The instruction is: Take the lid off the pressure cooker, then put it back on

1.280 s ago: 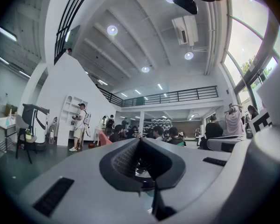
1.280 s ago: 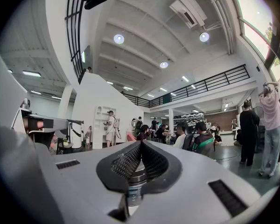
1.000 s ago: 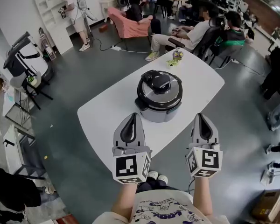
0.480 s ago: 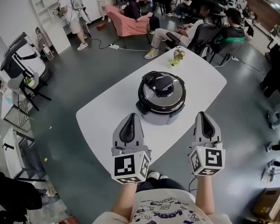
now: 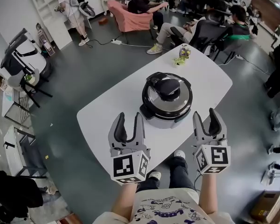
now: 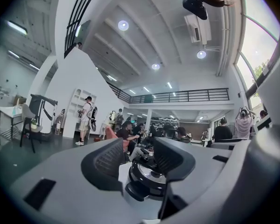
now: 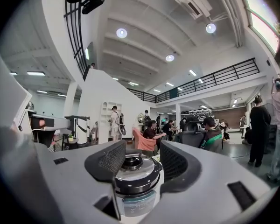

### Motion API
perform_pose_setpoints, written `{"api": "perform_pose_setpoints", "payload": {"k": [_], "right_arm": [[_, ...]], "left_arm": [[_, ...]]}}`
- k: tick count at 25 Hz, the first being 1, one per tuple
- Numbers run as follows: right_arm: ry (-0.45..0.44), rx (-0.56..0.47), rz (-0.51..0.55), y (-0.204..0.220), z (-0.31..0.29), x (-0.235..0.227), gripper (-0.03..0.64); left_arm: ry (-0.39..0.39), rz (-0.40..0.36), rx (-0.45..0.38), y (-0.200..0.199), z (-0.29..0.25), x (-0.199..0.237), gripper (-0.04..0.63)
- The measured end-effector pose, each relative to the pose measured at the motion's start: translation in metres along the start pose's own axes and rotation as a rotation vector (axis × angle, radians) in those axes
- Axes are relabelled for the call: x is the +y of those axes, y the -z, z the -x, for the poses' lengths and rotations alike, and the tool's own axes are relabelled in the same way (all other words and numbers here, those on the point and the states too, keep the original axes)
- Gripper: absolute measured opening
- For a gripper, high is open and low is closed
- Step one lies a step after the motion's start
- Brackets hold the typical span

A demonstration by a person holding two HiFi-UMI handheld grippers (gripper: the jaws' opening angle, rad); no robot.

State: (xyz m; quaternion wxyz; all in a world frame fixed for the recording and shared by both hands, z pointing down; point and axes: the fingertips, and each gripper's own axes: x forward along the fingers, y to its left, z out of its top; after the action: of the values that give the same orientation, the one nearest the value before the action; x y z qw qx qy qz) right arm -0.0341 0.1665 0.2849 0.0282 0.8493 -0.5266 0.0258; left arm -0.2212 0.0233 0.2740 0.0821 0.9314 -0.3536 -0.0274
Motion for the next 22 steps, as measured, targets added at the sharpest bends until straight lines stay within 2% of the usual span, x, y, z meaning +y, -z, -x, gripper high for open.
{"api": "perform_pose_setpoints", "payload": {"k": [5, 11, 18, 22], "right_arm": [[-0.068, 0.001, 0.021, 0.004, -0.038, -0.002, 0.256], [-0.217, 0.007, 0.012, 0.007, -0.093, -0.019, 0.275], [-0.409, 0.02, 0.01, 0.011, -0.164, -0.056, 0.284], [-0.526, 0.024, 0.024, 0.009, -0.202, -0.061, 0.29]], "left_arm": [[-0.043, 0.0, -0.004, 0.006, -0.024, 0.006, 0.202], [-0.14, -0.006, -0.018, 0.013, -0.064, -0.002, 0.212], [-0.297, 0.016, -0.018, 0.031, -0.112, -0.024, 0.213], [-0.401, 0.02, -0.029, 0.034, -0.129, -0.028, 0.213]]}}
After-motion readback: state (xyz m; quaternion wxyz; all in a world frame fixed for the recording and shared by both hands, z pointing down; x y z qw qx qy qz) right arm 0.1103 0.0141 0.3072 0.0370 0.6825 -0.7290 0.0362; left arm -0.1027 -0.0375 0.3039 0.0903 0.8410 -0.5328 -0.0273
